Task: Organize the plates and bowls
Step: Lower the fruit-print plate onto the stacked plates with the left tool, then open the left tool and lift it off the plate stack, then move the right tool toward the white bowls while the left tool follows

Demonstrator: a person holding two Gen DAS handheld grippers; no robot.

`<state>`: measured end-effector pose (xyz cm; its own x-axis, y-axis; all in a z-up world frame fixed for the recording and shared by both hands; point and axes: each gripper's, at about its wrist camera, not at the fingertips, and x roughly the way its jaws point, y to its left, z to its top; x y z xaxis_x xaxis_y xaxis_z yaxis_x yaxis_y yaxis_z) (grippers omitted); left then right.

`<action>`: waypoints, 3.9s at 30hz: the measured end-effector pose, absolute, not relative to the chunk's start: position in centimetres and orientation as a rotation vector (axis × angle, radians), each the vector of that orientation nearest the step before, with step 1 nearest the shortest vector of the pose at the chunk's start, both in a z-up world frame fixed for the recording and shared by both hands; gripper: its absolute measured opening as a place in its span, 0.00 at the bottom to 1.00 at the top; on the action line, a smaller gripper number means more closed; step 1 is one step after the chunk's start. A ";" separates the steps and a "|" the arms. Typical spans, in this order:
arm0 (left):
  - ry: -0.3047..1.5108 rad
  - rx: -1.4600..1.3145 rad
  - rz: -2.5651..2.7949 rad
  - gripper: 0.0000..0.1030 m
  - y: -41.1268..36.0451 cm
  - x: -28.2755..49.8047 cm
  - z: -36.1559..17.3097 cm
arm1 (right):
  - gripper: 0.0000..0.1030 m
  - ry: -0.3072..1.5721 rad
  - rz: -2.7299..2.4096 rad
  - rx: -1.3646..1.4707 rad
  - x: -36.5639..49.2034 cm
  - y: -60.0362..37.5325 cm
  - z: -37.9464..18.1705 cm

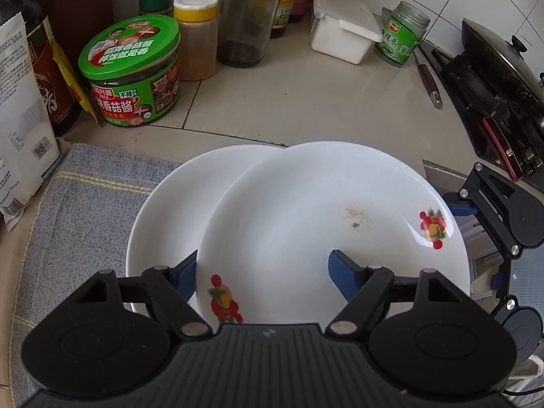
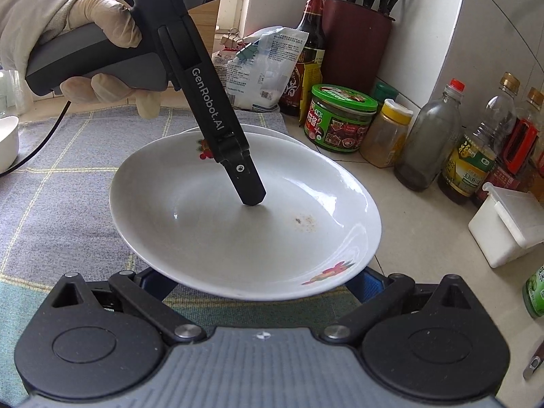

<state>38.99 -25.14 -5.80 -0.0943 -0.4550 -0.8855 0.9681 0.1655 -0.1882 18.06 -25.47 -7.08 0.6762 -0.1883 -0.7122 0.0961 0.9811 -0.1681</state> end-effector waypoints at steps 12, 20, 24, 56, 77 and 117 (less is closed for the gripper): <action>1.050 0.651 -1.332 0.77 -25.7 39.4 -6.1 | 1.00 0.811 -0.159 -0.136 18.3 -25.5 -6.9; 1.023 0.694 -1.320 0.76 -25.9 39.2 -6.3 | 1.00 0.802 -0.153 -0.152 18.5 -25.5 -6.8; 1.017 0.698 -1.319 0.76 -25.8 39.2 -6.2 | 1.00 0.800 -0.150 -0.159 18.3 -25.4 -6.8; 0.941 0.633 -1.239 0.85 -22.7 40.2 -3.1 | 1.00 0.785 -0.126 -0.128 17.8 -25.4 -6.6; 0.610 0.384 -0.957 0.97 -12.2 30.1 4.5 | 1.00 0.769 -0.113 -0.145 17.5 -24.0 -5.6; 0.643 0.310 -0.454 0.99 18.5 14.2 -1.8 | 1.00 0.802 0.186 -0.260 16.2 2.0 -4.5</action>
